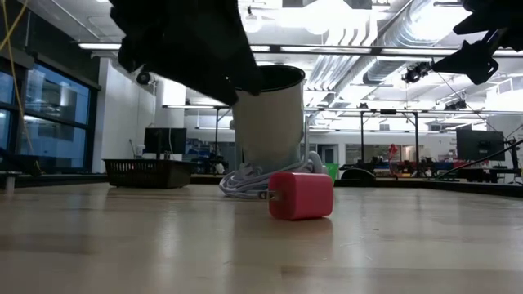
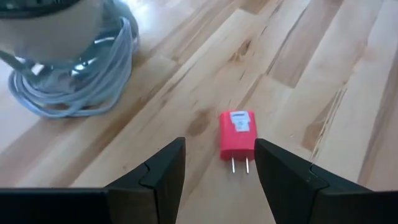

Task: Pick & Place Office items
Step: Put the pink charger adapter into the black bin

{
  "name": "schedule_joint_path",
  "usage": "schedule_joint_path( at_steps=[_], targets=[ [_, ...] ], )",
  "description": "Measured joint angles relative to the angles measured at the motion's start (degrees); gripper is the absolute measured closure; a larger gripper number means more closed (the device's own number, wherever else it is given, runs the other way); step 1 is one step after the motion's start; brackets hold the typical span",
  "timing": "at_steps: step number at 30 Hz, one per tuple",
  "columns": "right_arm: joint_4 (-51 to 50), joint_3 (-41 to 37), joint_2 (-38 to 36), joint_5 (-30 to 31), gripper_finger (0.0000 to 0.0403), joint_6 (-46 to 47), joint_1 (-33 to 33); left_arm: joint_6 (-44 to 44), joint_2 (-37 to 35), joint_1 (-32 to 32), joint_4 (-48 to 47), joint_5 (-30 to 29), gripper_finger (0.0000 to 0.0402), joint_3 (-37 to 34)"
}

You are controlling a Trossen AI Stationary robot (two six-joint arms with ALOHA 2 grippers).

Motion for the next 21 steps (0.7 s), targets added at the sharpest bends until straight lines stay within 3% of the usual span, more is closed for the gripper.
schedule_joint_path(
  at_steps=[13, 21],
  targets=[
    [0.0, 0.01, 0.0, -0.01, 0.0086, 0.0, 0.01, -0.02, 7.21, -0.52, 12.99, -0.05, 0.0218, -0.04],
    [0.01, 0.0, 0.02, -0.01, 0.0086, 0.0, 0.01, 0.04, 8.01, -0.59, 14.56, -1.55, 0.0218, -0.04]
  ],
)
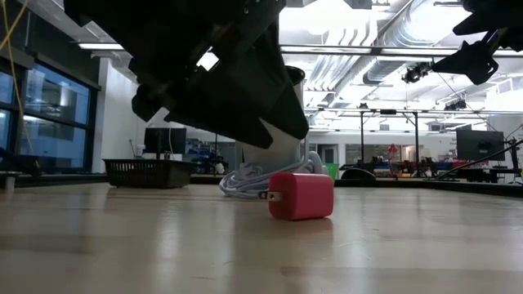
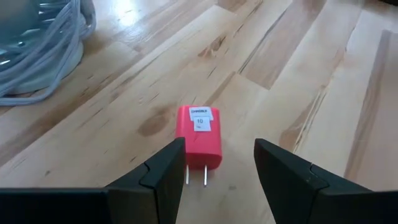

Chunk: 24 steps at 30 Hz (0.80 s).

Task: Pick & Place Office items
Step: Put the pink charger adapter into the black bin

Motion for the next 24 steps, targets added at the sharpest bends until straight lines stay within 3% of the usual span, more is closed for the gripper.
schedule_joint_path(
  at_steps=[7, 17, 24],
  targets=[
    [-0.02, 0.0, -0.02, 0.0, 0.0086, 0.0, 0.0, 2.7, 0.0, 0.0, -0.22, -0.13, 0.0218, 0.0],
    [-0.02, 0.0, -0.02, 0.0, 0.0086, 0.0, -0.02, 15.6, 0.95, 0.15, -1.76, 0.18, 0.0218, 0.0],
    [0.0, 0.0, 0.0, 0.0, 0.0086, 0.0, -0.02, 11.28, 2.97, 0.58, -1.14, 0.24, 0.0218, -0.04]
  ],
)
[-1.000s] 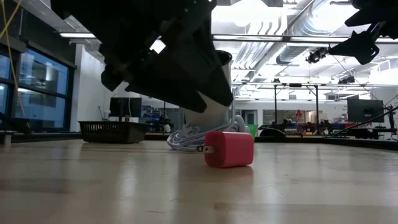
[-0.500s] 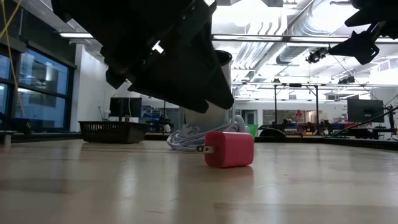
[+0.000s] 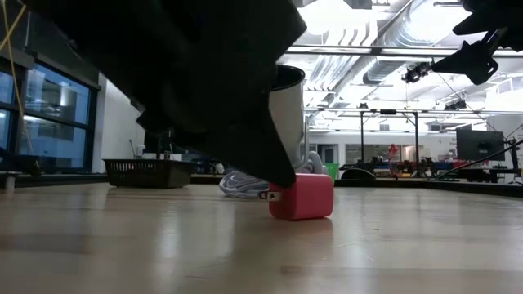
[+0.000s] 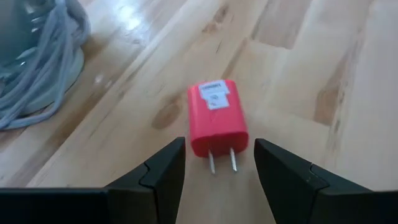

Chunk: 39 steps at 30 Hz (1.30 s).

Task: Pick & Place Office items
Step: Put the pink charger adapter into the black bin

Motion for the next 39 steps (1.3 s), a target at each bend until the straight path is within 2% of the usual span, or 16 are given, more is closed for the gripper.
schedule_joint_path(
  at_steps=[12, 19, 23, 33, 39],
  targets=[
    [-0.02, 0.0, 0.0, 0.0, 0.0086, 0.0, 0.02, -4.72, -0.04, 0.84, 0.16, 0.23, 0.0212, 0.02],
    [-0.01, 0.01, -0.01, 0.01, 0.0086, 0.0, 0.01, -5.03, -0.04, 0.84, 0.09, 0.27, 0.0156, 0.0],
    [0.0, 0.0, 0.0, 0.02, 0.0086, 0.0, 0.02, -6.87, -0.07, 0.84, 0.1, 0.55, 0.0139, 0.0],
    [-0.02, 0.0, 0.0, 0.02, 0.0086, 0.0, 0.02, -9.58, -0.02, 1.55, 1.45, 0.66, 0.0137, 0.0],
    [0.0, 0.0, -0.01, 0.02, 0.0086, 0.0, 0.0, -8.37, 0.02, 2.88, 2.67, 3.19, 0.0137, 0.01]
  ],
)
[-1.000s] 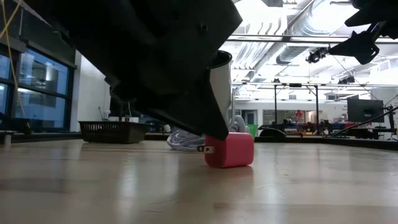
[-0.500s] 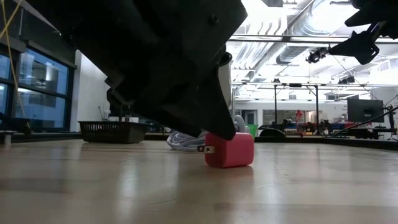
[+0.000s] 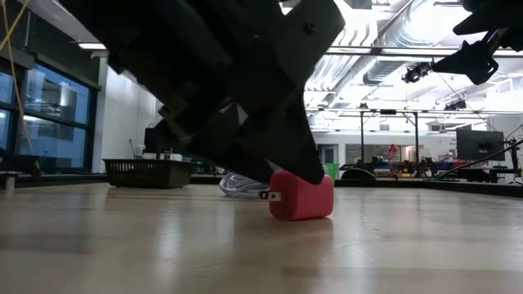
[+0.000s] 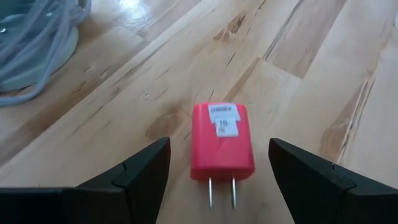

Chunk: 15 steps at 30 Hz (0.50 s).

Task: Pick & Place Office items
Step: Put the pink charger adapter into the black bin

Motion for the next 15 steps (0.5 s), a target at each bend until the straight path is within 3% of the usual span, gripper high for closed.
schedule_joint_path(
  at_steps=[15],
  targets=[
    [-0.02, 0.02, 0.01, -0.02, 0.0086, 0.0, 0.02, 1.41, 0.03, 2.55, 0.82, 5.61, 0.0137, 0.01]
  ],
)
